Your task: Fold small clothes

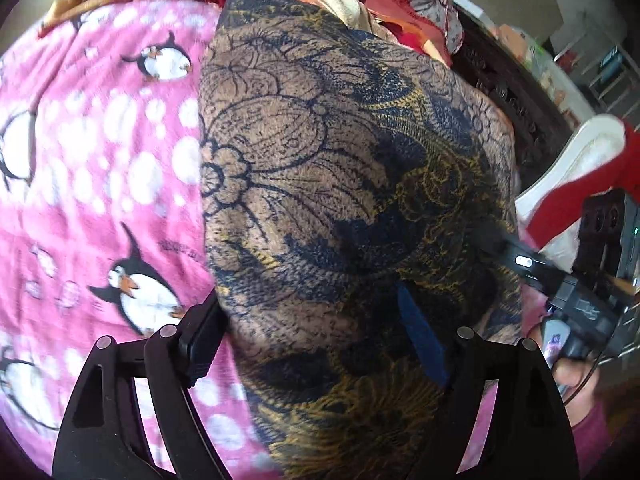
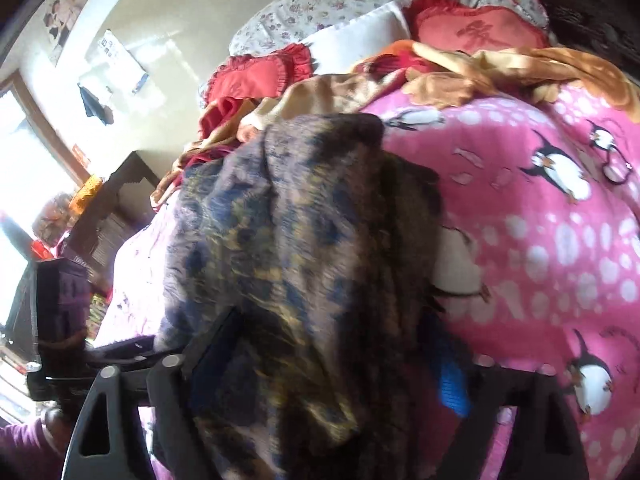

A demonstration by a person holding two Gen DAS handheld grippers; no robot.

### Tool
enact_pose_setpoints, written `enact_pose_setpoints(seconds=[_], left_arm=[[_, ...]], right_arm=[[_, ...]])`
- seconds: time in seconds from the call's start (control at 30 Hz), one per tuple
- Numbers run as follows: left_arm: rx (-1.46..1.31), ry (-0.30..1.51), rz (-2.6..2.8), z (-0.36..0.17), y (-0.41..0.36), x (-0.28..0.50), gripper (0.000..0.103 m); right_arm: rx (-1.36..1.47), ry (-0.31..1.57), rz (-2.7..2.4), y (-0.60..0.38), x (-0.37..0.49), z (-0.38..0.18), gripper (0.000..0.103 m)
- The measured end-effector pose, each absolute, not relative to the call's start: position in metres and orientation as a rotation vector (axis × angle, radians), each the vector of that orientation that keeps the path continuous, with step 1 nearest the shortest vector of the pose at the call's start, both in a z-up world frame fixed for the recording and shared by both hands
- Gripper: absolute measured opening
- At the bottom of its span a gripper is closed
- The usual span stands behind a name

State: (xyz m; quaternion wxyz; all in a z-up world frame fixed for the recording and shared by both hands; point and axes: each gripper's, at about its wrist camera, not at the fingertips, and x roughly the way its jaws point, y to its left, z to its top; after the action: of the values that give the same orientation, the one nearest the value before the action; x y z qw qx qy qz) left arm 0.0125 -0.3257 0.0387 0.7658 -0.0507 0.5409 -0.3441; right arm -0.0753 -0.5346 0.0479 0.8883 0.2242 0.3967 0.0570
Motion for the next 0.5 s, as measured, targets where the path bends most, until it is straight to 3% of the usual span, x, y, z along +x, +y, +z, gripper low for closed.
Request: enact_pose_setpoints(seconds=[0.03, 0.1, 0.13, 0.2, 0.5], left_arm=[[-0.110, 1.176, -0.748, 0.039, -0.325, 0.013, 0.079], [-0.111, 1.169, -0.757, 0.043, -0.322, 0.011, 0.057], [-0.108, 1.164, -0.766, 0.046, -0.320, 0.010, 0.052], [-0.105, 1.153, -0.782, 0.054, -0.311, 0.009, 0.032], [-0.057, 1.111, -0.826, 0.109, -0.250, -0.026, 0.028]], right_arm=[[0.460, 0.845, 0.116, -0.531, -0.073, 0.048, 0.049], [0.462, 0.869, 0.109, -0.526, -0.072, 0.052, 0.038], [0.477, 0.864, 0.116, -0.525, -0.074, 0.056, 0.032], [0.507, 0.853, 0.140, -0.523, -0.078, 0.065, 0.029], [0.559, 0.844, 0.284, -0.471, -0.112, 0.109, 0.027]])
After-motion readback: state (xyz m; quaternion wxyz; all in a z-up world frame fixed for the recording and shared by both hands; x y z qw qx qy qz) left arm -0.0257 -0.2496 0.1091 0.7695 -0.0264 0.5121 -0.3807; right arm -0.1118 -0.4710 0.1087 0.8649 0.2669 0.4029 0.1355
